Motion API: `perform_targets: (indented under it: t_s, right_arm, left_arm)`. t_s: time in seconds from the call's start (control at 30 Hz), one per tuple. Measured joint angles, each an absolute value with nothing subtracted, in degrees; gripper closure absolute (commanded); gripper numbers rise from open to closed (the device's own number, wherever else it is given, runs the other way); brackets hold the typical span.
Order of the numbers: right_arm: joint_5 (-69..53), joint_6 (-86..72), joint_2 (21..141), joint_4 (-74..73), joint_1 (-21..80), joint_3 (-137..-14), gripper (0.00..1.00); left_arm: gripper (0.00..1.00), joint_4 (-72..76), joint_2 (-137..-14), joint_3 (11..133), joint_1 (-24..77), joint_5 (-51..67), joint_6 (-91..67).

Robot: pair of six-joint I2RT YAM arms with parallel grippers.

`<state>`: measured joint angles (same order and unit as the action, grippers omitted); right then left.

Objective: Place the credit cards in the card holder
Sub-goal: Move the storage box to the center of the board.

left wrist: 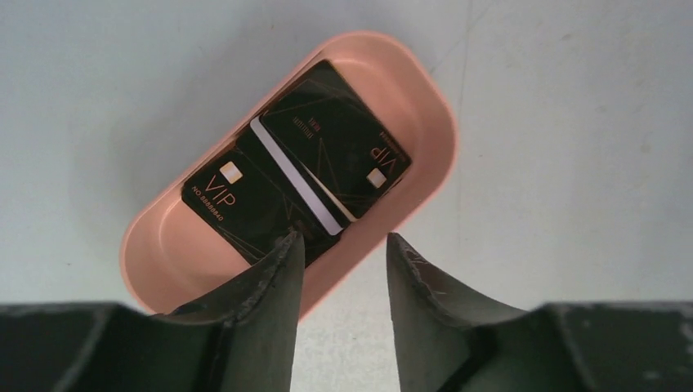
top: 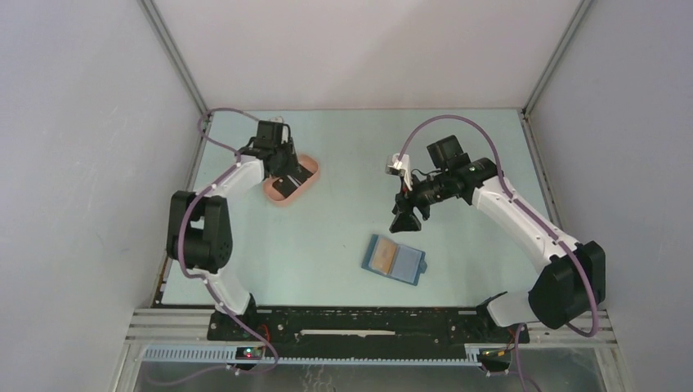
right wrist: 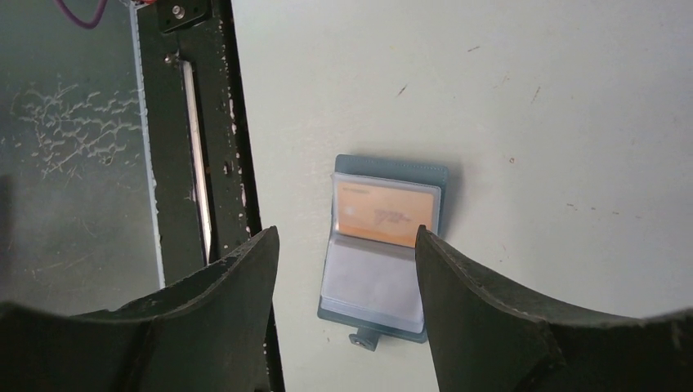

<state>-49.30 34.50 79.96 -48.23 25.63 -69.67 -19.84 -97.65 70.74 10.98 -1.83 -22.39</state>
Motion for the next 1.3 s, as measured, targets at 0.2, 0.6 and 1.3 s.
perform_targets:
  t_s: [0.2,0.6,1.3]
  right_arm:
    - [-48.71,34.41,81.41,-48.21,25.12,-69.67,0.30]
    - [-48.75,34.44,82.74,-48.62,24.34,-69.67,0.30]
    - [-51.20,34.68,82.74,-50.00,21.82,-69.67,0.31]
  left_arm:
    - [0.76,-23.64,-103.66,73.45,11.00,-1.72,-20.45]
    - [0.80,-24.64,-106.41,73.82,11.81,1.91,-19.79]
    - [0.81,-20.38,-93.12,52.51,27.90,6.96,-21.78]
